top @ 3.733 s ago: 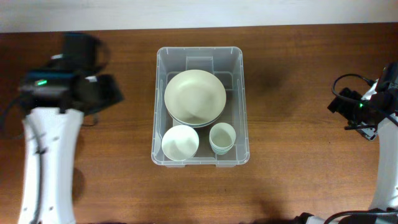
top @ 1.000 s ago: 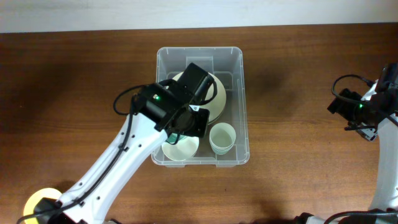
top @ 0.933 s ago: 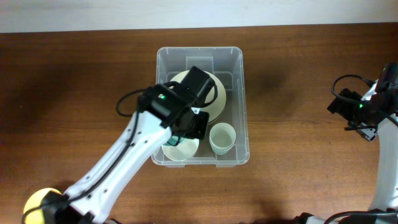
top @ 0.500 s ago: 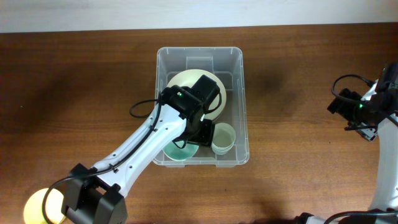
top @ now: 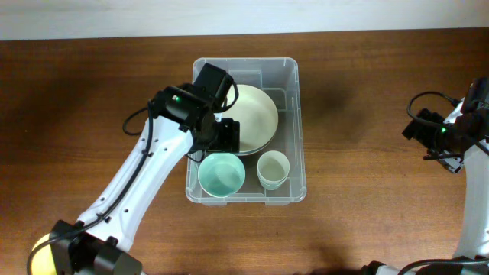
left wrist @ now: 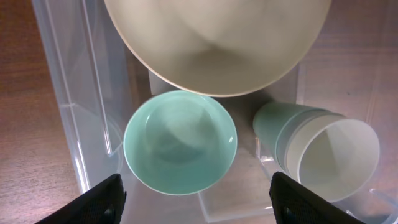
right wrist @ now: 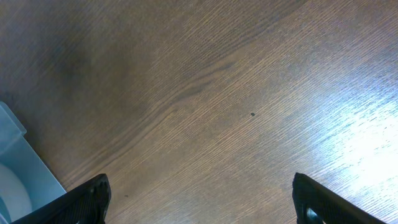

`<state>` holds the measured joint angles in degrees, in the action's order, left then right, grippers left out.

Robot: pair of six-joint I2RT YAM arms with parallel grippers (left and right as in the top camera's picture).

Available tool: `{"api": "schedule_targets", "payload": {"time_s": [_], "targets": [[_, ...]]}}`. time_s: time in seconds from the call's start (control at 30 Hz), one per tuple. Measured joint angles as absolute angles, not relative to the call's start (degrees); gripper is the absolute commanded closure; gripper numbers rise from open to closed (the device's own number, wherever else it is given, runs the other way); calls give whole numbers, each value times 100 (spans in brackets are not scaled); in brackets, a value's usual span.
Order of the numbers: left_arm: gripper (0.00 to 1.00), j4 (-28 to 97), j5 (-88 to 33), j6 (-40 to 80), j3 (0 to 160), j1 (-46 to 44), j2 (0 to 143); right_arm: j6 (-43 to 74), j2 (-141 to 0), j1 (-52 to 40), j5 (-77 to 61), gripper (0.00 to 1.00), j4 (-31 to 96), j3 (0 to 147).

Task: Pack container
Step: 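Carry the mint-green bowl with the left gripper into the container front left, then lower the mint-green bowl onto the white cup and open the left gripper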

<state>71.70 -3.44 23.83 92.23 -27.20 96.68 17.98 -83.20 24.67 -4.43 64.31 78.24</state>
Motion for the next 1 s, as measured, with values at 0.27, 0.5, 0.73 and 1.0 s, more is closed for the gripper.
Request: {"api": "schedule_targets", "payload": {"time_s": [0.27, 0.5, 0.73, 1.0], "targets": [[92, 7006, -320, 2364, 8971, -3194, 9662, 1793, -8320, 2467, -443, 11, 6434, 7824], [92, 6549, -351, 2368, 7944, -3288, 9664, 1800, -8320, 2467, -443, 11, 6436, 7824], [94, 6224, -368, 2366, 7550, -3288, 9800, 1800, -8320, 2467, -443, 11, 6475, 7824], [95, 6012, -364, 2362, 7546, -3288, 10779, 1798, -8320, 2467, -443, 11, 6475, 7824]]}}
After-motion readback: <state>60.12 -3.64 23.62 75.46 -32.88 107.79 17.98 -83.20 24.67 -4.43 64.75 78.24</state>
